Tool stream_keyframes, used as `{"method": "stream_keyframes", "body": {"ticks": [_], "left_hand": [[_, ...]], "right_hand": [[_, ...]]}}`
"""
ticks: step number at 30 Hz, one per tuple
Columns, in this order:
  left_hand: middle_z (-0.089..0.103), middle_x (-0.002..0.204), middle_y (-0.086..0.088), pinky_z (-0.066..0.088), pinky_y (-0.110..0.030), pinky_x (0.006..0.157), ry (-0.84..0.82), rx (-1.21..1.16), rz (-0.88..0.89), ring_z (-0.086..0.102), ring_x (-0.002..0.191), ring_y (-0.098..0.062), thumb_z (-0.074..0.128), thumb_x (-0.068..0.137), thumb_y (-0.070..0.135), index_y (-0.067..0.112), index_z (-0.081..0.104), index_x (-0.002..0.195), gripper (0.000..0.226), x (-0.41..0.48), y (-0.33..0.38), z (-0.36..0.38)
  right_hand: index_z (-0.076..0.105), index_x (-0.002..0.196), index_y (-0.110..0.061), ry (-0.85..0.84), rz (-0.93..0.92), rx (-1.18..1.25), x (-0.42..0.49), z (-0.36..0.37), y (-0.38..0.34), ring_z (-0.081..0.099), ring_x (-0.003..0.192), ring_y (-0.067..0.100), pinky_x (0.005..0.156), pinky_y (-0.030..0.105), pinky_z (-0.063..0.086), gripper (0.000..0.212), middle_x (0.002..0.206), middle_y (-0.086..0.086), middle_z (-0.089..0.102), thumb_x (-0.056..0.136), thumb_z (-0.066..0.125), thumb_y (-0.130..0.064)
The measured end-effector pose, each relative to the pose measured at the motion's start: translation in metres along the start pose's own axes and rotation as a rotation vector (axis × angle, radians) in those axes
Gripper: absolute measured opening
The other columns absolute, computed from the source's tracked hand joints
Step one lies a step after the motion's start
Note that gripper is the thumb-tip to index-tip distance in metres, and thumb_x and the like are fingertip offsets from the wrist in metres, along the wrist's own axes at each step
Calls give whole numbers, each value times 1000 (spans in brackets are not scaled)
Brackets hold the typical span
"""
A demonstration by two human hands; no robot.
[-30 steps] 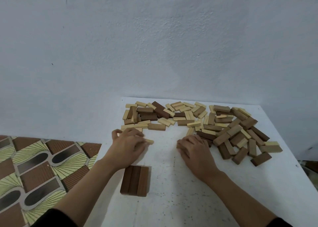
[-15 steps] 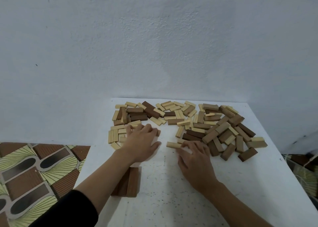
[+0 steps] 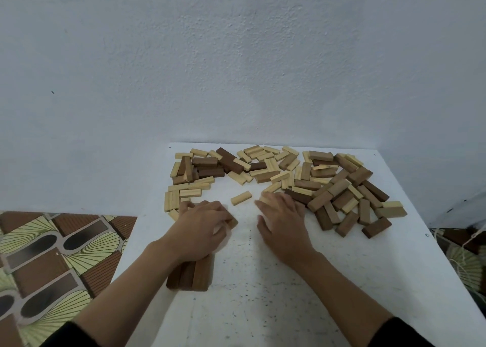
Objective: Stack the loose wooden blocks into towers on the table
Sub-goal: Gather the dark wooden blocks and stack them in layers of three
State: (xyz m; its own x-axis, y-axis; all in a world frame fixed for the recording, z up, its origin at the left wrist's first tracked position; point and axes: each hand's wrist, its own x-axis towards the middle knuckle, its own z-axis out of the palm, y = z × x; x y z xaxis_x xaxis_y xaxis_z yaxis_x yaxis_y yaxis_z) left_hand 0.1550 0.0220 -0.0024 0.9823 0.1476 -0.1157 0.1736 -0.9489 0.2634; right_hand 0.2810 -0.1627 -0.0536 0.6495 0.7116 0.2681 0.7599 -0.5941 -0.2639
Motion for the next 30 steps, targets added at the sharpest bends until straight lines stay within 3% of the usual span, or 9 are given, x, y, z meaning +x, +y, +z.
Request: {"method": "stream_keyframes", "body": {"ticks": [3, 6, 14, 19, 23, 27, 30], "left_hand": [[54, 129, 20, 20, -38, 97, -33, -15, 57, 47, 121, -4, 27, 89, 45, 35, 63, 124, 51, 0, 12, 1], [55, 126, 19, 17, -37, 94, -52, -47, 120, 47, 118, -3, 29, 92, 45, 34, 65, 119, 46, 0, 24, 6], [53, 125, 16, 19, -36, 94, -33, -63, 151, 46, 117, -4, 43, 101, 35, 30, 64, 122, 29, 1, 39, 13], [53, 117, 15, 25, -39, 98, -57, -84, 133, 48, 111, -4, 41, 102, 34, 29, 64, 122, 31, 1, 37, 11], [54, 124, 15, 22, -39, 99, -72, -81, 149, 48, 118, -5, 37, 100, 38, 29, 64, 124, 37, -1, 43, 12], [48, 133, 19, 15, -41, 109, -85, -82, 150, 43, 126, -1, 39, 104, 39, 34, 59, 128, 32, -7, 58, 15], [44, 137, 18, 18, -42, 110, -59, -68, 154, 42, 128, -3, 38, 104, 40, 37, 52, 133, 32, -15, 68, 19]], "right_hand": [[67, 122, -20, 59, 122, 4, -14, -10, 18, 47, 125, 21, 99, 50, 38, 35, 125, -2, 58, 92, 51, -28], [69, 116, -19, 9, 151, -85, -29, -10, 31, 50, 122, 20, 99, 49, 36, 37, 122, -4, 62, 92, 43, -32], [59, 135, -17, -79, 2, -37, -13, 1, 14, 49, 128, 21, 89, 55, 41, 54, 141, -5, 58, 83, 46, -18], [57, 138, -16, -38, 121, 16, -15, -13, 29, 42, 135, 18, 109, 51, 34, 61, 140, -2, 56, 89, 25, -31], [64, 130, -16, -17, 97, -71, -36, -16, 45, 46, 137, 19, 106, 52, 38, 45, 142, 1, 57, 90, 44, -23], [63, 131, -15, -18, 38, 86, -52, -18, 30, 51, 132, 16, 114, 43, 33, 48, 142, 1, 56, 90, 39, -19], [62, 134, -16, 1, -39, 184, -67, -17, 8, 57, 125, 13, 110, 33, 40, 52, 136, 1, 63, 90, 35, -20]]}}
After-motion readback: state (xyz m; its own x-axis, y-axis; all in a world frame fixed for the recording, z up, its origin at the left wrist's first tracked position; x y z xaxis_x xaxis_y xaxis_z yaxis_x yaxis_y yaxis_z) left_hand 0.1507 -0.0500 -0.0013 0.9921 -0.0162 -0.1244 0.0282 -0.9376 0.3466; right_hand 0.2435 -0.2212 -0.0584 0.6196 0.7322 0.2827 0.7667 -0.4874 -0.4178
